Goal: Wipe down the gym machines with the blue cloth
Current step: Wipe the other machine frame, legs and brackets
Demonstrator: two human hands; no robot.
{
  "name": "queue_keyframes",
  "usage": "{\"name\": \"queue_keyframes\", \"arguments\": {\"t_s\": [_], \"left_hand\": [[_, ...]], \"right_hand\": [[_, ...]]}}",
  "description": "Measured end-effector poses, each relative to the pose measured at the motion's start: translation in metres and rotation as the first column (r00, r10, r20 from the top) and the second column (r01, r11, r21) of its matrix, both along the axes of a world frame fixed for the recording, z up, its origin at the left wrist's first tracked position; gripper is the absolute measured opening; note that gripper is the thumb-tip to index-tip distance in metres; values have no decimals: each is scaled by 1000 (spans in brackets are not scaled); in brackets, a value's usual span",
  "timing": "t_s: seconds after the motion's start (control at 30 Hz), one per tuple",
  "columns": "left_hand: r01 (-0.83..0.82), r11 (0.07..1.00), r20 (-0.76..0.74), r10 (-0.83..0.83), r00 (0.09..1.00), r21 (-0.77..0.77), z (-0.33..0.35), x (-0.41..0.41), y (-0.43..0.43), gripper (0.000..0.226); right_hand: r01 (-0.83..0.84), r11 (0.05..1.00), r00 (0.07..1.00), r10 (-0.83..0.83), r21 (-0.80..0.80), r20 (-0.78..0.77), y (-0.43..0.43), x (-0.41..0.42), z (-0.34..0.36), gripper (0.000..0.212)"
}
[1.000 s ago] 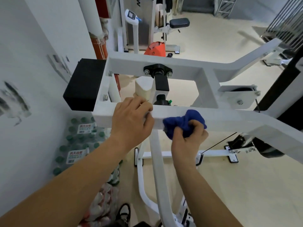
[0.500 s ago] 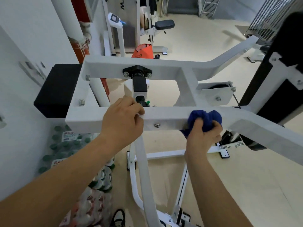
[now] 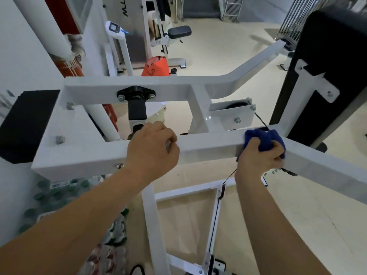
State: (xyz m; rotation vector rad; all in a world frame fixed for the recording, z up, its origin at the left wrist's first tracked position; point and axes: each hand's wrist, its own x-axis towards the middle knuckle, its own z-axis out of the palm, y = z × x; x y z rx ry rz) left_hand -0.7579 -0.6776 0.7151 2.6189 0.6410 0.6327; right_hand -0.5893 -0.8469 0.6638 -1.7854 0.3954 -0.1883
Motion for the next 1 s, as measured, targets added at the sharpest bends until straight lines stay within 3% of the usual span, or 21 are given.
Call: {"name": "queue_keyframes", "arguments": {"t_s": [0.23, 0.43, 0.53, 0.77, 1.0], "left_hand": [[104, 994, 3, -104, 995, 41, -6, 44, -23, 21], [210, 977, -13, -210, 978, 39, -6, 76, -42, 12], [225, 973, -8, -225, 974, 49, -8, 81, -46, 8], [192, 981, 40, -193, 980, 22, -8, 54, -23, 11], [64, 997, 39, -65, 997, 32, -4, -11, 12, 8]], "right_hand": [[-209, 976, 973, 202, 55, 112, 21, -37, -14, 36], [157, 987, 987, -158, 17, 16, -43, 35, -4, 34], [239, 971, 971, -239, 18, 2, -52, 45, -8, 38], [-35, 998, 996, 30, 48, 88, 20, -9, -8, 39], [-167, 985, 980, 162, 43, 112, 55, -66, -9, 41]]}}
